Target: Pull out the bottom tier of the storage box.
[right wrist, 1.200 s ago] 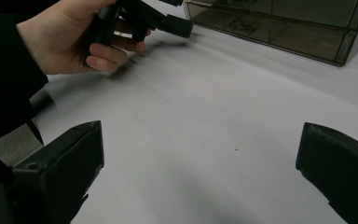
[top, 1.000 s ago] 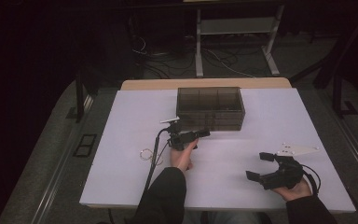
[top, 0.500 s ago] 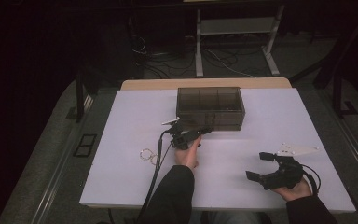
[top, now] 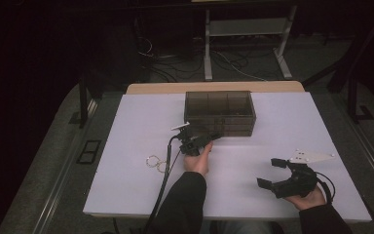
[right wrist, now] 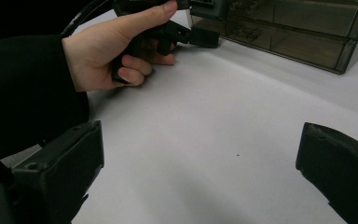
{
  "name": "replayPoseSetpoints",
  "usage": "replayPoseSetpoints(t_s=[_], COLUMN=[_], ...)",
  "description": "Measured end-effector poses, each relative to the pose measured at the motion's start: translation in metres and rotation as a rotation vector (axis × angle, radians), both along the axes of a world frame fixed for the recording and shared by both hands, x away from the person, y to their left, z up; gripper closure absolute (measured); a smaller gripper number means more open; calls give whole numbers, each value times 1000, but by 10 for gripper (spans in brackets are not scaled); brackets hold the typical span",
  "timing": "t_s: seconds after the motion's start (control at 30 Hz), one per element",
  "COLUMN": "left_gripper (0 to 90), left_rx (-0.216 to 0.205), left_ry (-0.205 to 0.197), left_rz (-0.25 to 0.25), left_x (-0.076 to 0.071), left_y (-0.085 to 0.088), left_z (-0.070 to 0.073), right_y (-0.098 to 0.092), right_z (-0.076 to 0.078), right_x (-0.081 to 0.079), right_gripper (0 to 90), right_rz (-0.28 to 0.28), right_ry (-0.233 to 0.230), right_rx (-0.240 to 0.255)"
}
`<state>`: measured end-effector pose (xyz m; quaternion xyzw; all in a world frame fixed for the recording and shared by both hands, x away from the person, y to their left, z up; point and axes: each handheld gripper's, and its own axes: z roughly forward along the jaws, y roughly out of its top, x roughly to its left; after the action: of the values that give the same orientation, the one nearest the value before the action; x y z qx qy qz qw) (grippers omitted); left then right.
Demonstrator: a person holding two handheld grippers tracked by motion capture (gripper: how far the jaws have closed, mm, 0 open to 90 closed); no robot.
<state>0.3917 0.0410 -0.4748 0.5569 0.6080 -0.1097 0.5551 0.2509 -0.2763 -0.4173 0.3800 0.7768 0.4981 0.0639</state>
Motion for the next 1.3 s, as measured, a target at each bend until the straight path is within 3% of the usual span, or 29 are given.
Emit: replayPoseSetpoints(t_s=[0.73,0.9,1.3], left_gripper=[682,738,797], left_rx=[75,77,24], left_ry=[42,41,60], left_rz=[43,45,49], left_x=[6,6,8], left_y=[-10,-9,-9], left_z=[-3,-5,-8], right_y=[0,0,-2], right_z=[1,2,4], right_x=[0,-1,-2], right_gripper=[2,2,3], right_rz=[1,-3,-18], right_ry=[-7,-17,-41], right_rx=[6,4,18])
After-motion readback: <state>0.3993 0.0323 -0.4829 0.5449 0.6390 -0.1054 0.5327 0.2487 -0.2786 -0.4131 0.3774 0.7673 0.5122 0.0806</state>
